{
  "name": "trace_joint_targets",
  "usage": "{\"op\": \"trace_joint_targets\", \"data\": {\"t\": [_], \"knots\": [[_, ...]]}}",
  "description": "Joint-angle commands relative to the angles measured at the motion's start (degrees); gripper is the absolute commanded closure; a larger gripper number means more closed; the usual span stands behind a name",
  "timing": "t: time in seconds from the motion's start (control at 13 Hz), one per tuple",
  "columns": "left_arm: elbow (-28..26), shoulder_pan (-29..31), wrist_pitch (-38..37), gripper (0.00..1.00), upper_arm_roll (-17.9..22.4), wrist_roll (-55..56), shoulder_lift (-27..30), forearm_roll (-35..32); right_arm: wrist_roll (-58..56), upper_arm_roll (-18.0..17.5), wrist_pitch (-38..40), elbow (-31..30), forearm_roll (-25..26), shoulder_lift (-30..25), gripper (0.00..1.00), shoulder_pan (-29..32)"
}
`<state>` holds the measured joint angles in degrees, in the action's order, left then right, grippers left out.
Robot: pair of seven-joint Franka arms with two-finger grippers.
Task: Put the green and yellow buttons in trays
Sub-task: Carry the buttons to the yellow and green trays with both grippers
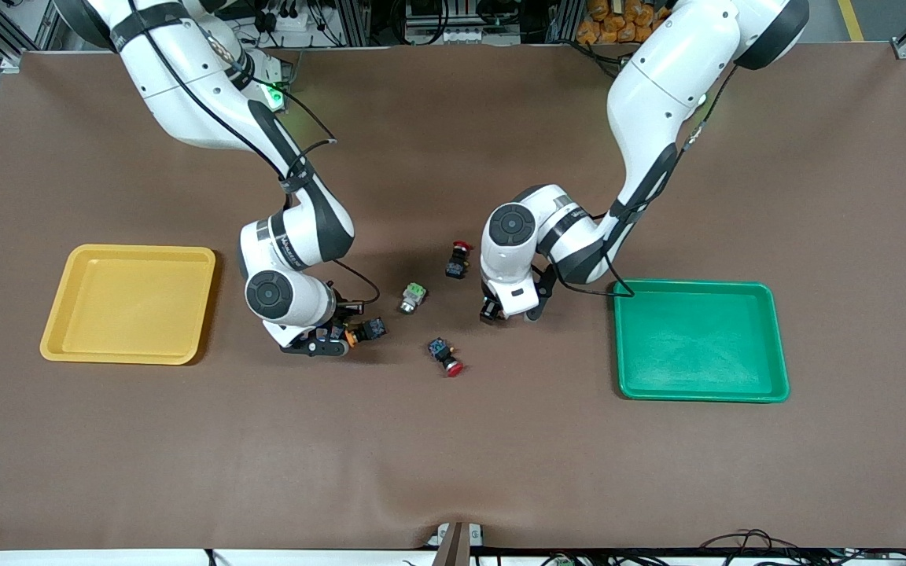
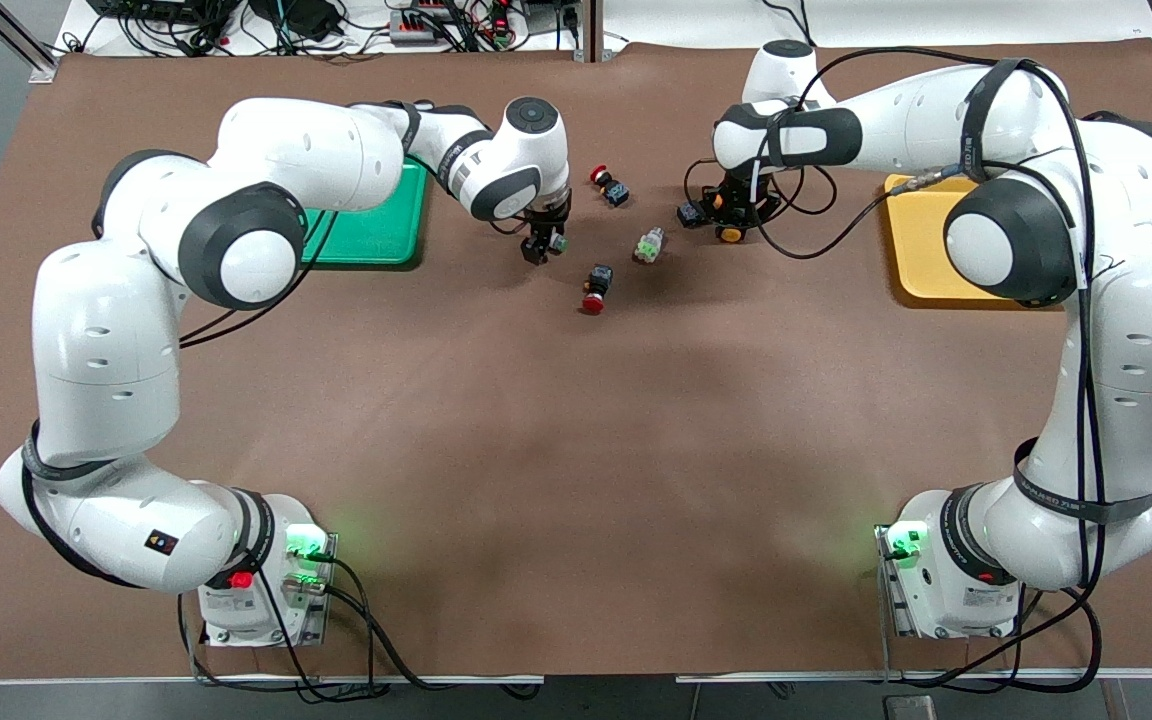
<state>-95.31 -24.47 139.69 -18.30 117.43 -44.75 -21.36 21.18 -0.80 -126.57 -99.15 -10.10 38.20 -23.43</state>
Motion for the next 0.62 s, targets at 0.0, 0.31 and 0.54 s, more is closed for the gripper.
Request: {"op": "trace_joint_targets", "data": {"t": [0.0,0.31,0.54], "knots": [[0.82,-0.31,1.47,1.0,0.55,2.45,-0.08,-2.37,0.53,0.71,1.67,-0.52,-0.89,-3.02,1.0,0.49],[0.47,2.14,-0.89,1.0,0.46,0.61,3.86,-2.72,-2.01,0.89,5.71,-0.6,1.73,-7.86,1.0,6.72],[0.39,5.12,-7.57,1.0,-0.06,-5.35,8.43,-2.03,-11.9,1.51,10.79,-0.43,7.28,-11.12,1.0,14.17]]}}
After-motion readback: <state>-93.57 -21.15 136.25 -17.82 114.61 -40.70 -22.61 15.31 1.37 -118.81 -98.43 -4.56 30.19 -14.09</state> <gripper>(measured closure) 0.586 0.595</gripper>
